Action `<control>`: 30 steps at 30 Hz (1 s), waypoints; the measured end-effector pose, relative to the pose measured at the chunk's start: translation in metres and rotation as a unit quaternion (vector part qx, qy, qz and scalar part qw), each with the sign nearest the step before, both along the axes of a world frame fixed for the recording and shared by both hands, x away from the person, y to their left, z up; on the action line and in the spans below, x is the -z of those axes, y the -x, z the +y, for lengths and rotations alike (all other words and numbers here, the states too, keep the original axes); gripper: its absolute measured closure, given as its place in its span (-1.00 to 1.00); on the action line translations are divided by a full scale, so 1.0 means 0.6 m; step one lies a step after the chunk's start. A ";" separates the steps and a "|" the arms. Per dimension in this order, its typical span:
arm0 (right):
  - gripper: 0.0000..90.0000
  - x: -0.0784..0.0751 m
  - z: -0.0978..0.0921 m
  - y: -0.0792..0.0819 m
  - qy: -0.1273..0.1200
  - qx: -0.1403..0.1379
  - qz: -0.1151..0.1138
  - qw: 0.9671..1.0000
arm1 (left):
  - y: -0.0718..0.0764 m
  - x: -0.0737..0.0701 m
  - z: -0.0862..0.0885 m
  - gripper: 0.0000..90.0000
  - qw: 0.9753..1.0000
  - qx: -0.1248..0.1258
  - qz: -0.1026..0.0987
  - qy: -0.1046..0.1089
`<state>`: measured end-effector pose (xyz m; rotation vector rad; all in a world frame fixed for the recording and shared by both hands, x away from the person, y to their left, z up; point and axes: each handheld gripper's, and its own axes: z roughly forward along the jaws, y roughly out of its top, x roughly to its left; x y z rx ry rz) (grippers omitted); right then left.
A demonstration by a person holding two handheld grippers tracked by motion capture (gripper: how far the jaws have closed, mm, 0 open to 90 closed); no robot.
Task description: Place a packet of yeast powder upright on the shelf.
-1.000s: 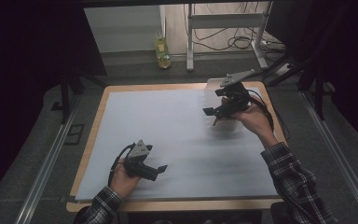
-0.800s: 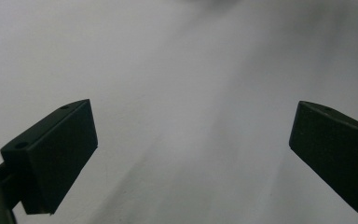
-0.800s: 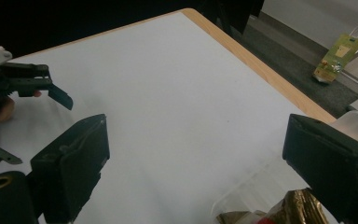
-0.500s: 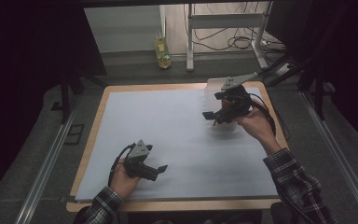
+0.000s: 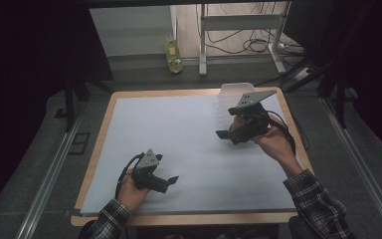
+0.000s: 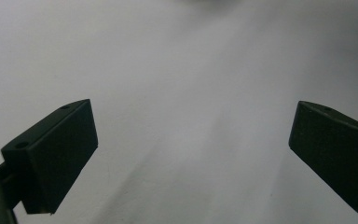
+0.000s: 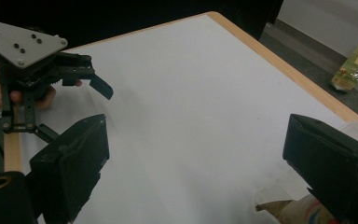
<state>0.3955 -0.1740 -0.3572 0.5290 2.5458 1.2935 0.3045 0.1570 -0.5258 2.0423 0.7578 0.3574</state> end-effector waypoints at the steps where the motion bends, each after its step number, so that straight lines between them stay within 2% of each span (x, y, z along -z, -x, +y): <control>1: -0.84 0.001 0.000 0.001 0.000 0.000 0.001 1.000 | 0.000 0.000 0.000 -0.97 1.000 0.000 0.000 0.001; 30: -0.88 0.068 -0.024 0.061 0.006 -0.004 0.005 1.000 | -0.001 0.001 0.000 -0.97 1.000 0.004 0.000 -0.002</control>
